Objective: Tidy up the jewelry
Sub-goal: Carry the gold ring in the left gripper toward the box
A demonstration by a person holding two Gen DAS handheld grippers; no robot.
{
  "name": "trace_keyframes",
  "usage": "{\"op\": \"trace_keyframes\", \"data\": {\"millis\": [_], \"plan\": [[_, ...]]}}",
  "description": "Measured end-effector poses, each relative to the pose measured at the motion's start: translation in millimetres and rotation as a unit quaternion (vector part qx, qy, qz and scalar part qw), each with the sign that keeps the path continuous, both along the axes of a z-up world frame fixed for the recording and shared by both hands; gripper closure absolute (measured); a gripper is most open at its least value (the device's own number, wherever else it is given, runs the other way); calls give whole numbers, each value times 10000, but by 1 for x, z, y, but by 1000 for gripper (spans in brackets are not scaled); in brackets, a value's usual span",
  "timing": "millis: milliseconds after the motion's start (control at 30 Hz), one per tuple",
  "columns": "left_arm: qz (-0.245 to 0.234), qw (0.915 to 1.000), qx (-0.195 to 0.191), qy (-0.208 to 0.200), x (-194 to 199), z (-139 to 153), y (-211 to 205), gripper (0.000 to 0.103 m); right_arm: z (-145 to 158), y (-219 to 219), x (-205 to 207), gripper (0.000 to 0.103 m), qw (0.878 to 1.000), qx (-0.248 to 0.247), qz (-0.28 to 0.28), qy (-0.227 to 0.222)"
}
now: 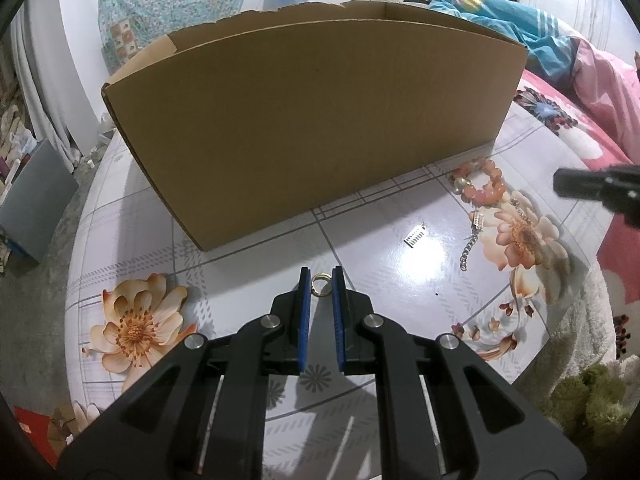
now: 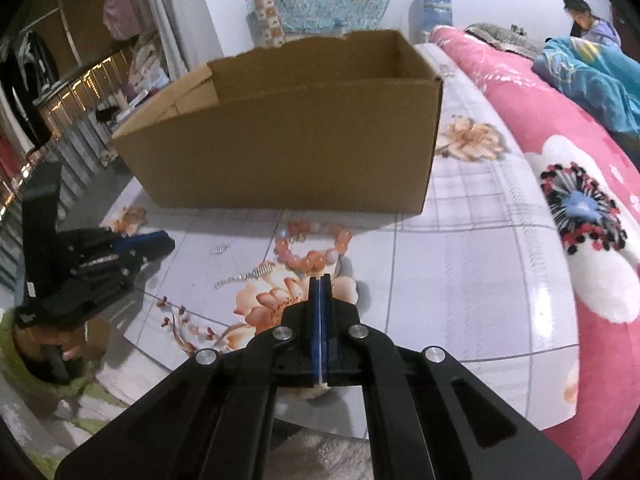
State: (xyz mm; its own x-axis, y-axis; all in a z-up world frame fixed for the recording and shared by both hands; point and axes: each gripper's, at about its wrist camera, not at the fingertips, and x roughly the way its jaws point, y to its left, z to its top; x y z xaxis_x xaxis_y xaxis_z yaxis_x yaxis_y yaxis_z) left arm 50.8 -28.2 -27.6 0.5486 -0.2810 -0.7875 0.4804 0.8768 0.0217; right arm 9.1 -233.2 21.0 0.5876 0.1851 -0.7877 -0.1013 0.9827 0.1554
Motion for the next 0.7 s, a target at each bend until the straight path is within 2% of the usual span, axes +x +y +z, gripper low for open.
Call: {"op": "trace_keyframes", "data": {"millis": [67,133,200,367,500,567,600,700], "plan": [[6,10000,-22,6,0,0,1,94,0,0,2,102,10000,17,-37,24],[6,10000,-40,6,-1,0,2,94,-5,1,8,91,9999,2,-10,147],[-2,10000,-47,-2,-1,0,4,94,-9,6,14,87,9998,-154,44,142],[-10,10000,-51,-13,-1,0,4,94,-26,11,31,87,9985,-322,116,426],[-18,10000,-77,-13,-1,0,5,94,-31,18,33,87,9975,-454,220,487],[-19,10000,-83,-15,-1,1,6,94,-31,22,33,95,9963,-640,297,492],[-19,10000,-88,-16,-1,1,6,94,-31,22,34,99,9965,-572,298,524],[-24,9999,-97,-43,-1,1,7,94,-31,13,35,100,9977,-270,193,583]]}}
